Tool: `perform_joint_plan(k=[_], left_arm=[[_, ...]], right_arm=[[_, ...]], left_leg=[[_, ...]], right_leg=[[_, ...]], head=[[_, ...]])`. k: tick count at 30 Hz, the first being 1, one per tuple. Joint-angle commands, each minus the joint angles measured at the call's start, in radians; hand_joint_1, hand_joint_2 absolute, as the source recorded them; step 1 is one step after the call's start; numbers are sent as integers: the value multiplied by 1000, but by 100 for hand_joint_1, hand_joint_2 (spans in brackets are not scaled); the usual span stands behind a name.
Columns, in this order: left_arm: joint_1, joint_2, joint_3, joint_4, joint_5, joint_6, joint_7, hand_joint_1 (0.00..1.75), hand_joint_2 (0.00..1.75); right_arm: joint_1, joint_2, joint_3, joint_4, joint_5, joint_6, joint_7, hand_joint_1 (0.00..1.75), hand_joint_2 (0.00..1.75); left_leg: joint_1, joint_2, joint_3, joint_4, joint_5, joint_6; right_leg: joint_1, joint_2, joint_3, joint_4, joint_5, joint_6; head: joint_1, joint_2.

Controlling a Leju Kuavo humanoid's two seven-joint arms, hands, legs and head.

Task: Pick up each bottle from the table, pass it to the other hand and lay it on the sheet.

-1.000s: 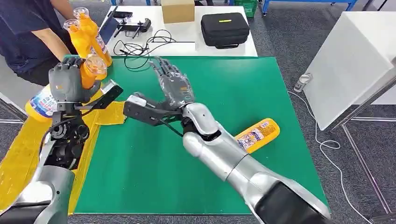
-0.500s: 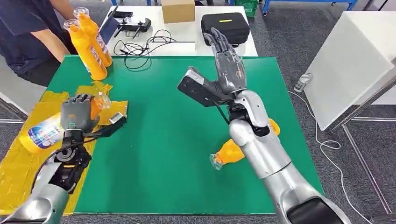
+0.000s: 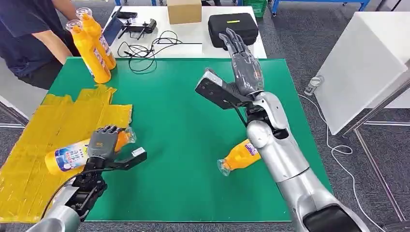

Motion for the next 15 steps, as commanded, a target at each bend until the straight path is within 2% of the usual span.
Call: perform_joint_plan(k=[1,12,15], left_arm=[[-61,-35,40,64,73,-87,-24,0,0],[-66,-18,89,55,143,-75,-70,0,0],[-72,-12,168,44,252,-60,-155,0,0]], right_arm=[[-30,-33,17,115,-33,39,-22,0,0],[3,-59,55,94,-59,44,-20,0,0],[41,-103,70,46,-77,76,-16,0,0]], left_leg=[[0,-3,2,0,0,-1],[1,-1,3,0,-1,-1],[1,-2,2,0,-1,-1]], right_leg=[[0,-3,3,-1,-1,1],[1,-3,4,0,-2,1],[1,-3,3,0,-1,1]], head=[[0,0],[0,0],[0,0]])
